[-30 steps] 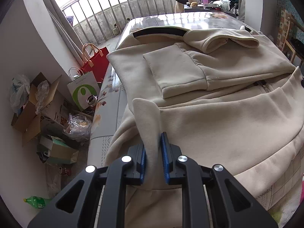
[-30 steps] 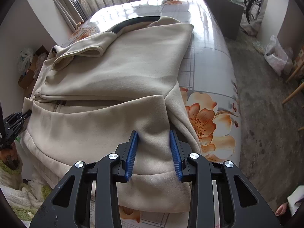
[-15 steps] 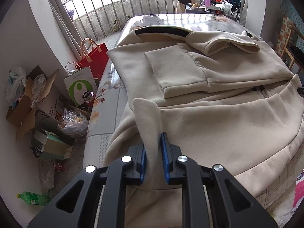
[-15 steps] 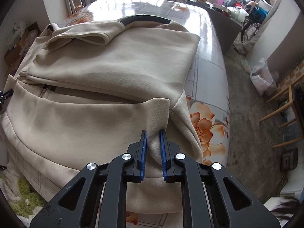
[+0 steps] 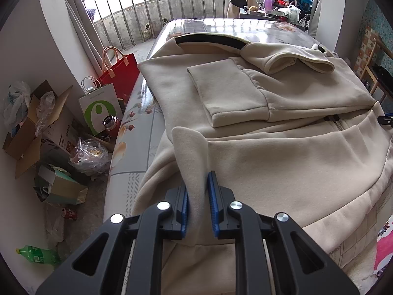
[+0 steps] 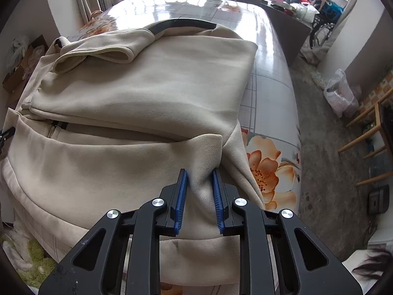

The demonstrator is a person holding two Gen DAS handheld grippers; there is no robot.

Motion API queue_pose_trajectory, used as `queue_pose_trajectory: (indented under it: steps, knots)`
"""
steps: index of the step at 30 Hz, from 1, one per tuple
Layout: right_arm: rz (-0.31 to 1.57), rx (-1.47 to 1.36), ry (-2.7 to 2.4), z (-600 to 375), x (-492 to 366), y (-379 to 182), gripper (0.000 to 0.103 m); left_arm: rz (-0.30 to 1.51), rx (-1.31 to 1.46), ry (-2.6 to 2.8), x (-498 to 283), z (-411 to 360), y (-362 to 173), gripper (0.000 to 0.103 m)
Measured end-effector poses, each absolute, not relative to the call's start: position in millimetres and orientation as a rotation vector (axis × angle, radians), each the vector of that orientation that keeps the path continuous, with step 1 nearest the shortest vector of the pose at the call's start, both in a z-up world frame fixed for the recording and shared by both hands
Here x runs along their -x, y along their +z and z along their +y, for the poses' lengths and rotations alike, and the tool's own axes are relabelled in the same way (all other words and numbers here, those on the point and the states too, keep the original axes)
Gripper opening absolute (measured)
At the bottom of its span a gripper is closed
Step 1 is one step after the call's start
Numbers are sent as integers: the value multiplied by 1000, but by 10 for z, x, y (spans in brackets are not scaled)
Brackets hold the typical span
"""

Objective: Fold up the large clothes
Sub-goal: 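Lift the gripped side edge up with both tools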

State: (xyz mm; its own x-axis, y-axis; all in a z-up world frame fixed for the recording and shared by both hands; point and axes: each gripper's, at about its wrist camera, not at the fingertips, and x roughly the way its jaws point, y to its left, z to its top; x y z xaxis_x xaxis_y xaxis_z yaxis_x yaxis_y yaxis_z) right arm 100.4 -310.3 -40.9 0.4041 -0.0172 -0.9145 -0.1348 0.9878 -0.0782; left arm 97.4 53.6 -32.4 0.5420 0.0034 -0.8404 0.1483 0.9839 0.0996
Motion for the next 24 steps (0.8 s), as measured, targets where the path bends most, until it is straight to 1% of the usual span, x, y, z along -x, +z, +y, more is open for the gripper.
queue_pose_trajectory:
  steps: [3, 8, 11, 18, 24]
  knots:
    - [1145, 113, 74, -3145, -1024, -430, 23, 996, -161, -88, -975, 535, -320, 15]
    - [1133, 126, 56, -3112, -983, -411, 13, 996, -160, -88, -978, 527, -321, 15]
    - [1121, 166, 41, -3048, -943, -406, 11, 996, -162, -87, -977, 531, -322, 15]
    - [1071, 243, 6, -2946, -851, -396, 8, 993, -162, -86, -973, 529, -323, 15]
    - [973, 249, -8, -2914, -695, -231, 7, 982, -166, -84, -964, 533, -327, 15]
